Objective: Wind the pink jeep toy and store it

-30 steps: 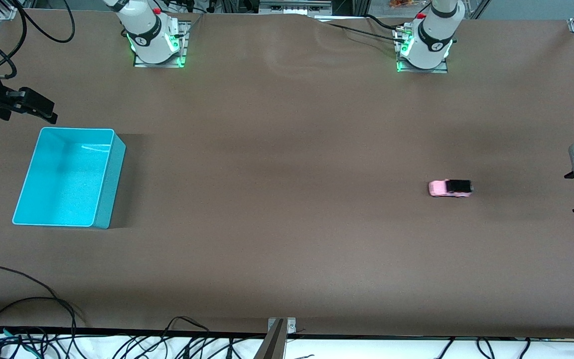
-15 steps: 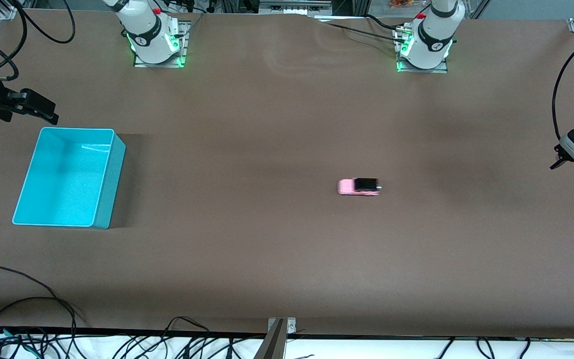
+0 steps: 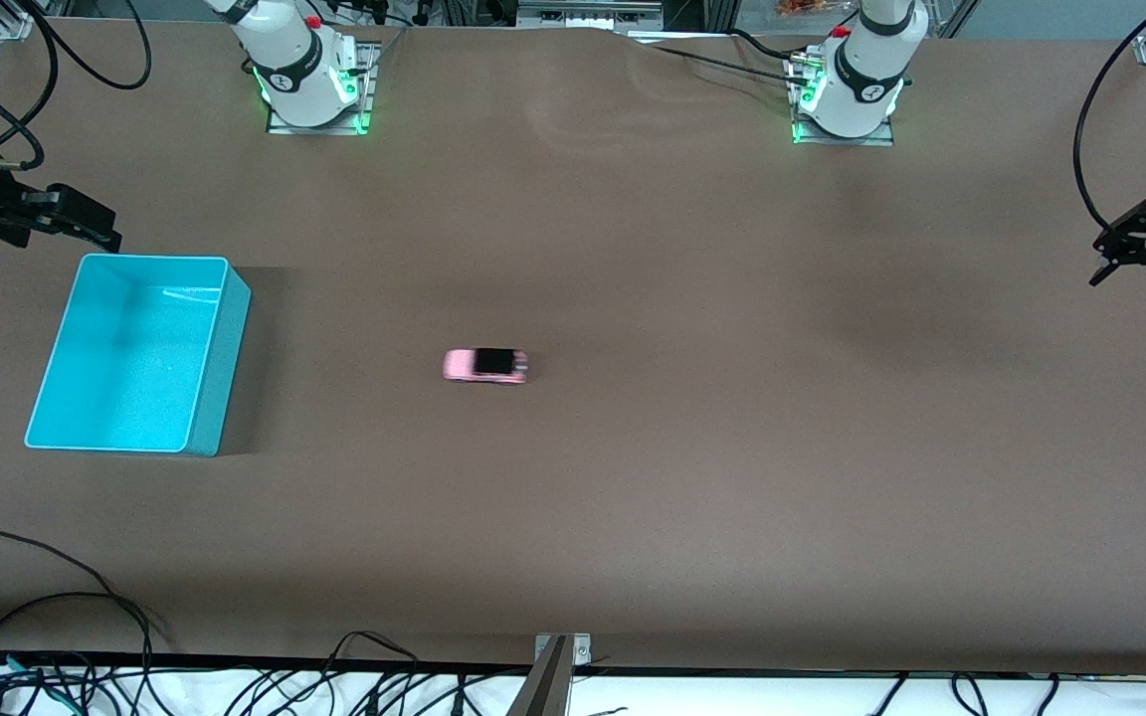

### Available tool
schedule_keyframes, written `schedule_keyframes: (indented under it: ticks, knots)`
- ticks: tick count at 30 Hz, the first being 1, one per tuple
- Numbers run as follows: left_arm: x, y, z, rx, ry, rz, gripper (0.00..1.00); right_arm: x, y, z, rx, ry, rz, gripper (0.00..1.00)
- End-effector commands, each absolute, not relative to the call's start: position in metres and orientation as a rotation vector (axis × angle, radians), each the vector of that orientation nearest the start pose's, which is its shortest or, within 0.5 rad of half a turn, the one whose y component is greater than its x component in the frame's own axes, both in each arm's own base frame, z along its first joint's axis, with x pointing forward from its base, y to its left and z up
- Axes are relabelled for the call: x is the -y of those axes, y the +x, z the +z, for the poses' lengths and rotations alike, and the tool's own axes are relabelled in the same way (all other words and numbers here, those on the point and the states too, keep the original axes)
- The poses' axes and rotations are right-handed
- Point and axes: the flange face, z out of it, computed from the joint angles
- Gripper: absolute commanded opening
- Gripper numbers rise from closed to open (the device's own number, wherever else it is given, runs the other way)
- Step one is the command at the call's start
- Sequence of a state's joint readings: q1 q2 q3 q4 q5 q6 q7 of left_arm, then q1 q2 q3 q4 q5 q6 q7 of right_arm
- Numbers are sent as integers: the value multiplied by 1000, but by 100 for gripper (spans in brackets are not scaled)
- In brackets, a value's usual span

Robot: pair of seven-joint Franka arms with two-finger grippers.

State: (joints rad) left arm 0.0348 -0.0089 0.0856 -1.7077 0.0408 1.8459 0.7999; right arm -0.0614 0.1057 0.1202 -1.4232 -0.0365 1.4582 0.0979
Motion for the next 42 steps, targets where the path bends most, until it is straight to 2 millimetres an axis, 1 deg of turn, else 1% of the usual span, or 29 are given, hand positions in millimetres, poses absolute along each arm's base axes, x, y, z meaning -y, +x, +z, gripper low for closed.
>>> schedule_keyframes:
  ticks: [1, 5, 8, 10, 12, 14, 19, 21, 23, 27, 30, 32, 37, 40, 42]
  knots:
    - [-56, 546, 608, -862, -2902, -154, 100, -23, 574, 626, -42, -3184, 116, 100]
    - [-53, 536, 618, -781, -2937, -134, 100, -23, 574, 625, -41, -3182, 119, 100]
    - [-41, 528, 625, -694, -2972, -90, 100, -24, 575, 624, -41, -3180, 124, 100]
    - [-35, 524, 631, -633, -2992, -64, 100, -25, 579, 618, -37, -3174, 134, 100]
    - [-33, 521, 634, -588, -3006, -46, 100, -25, 582, 611, -36, -3169, 146, 100]
    - [-32, 518, 638, -577, -3007, -53, 100, -25, 584, 605, -35, -3166, 156, 100]
    - [-29, 517, 640, -577, -3009, -59, 100, -28, 587, 588, -25, -3165, 149, 100]
    - [-28, 516, 641, -575, -3010, -62, 100, -30, 590, 577, 8, -3162, 151, 100]
    - [-28, 515, 643, -552, -3017, -69, 100, -31, 592, 564, 86, -3154, 138, 100]
    - [-27, 511, 643, -409, -3054, -39, 100, -34, 596, 536, 188, -3119, 106, 100]
    - [-20, 509, 647, -332, -3066, -26, 100, -36, 598, 517, 251, -3103, 91, 100]
    - [-16, 509, 650, -289, -3076, -31, 100, -35, 598, 506, 294, -3099, 85, 100]
    - [-13, 509, 649, -241, -3191, -50, 100, -37, 592, 477, 457, -3080, 48, 100]
    - [-15, 509, 649, -217, -3204, -49, 100, -32, 588, 460, 576, -3060, 32, 100]
    - [-14, 509, 649, -200, -3207, -46, 100, -20, 585, 443, 634, -3046, 18, 100]
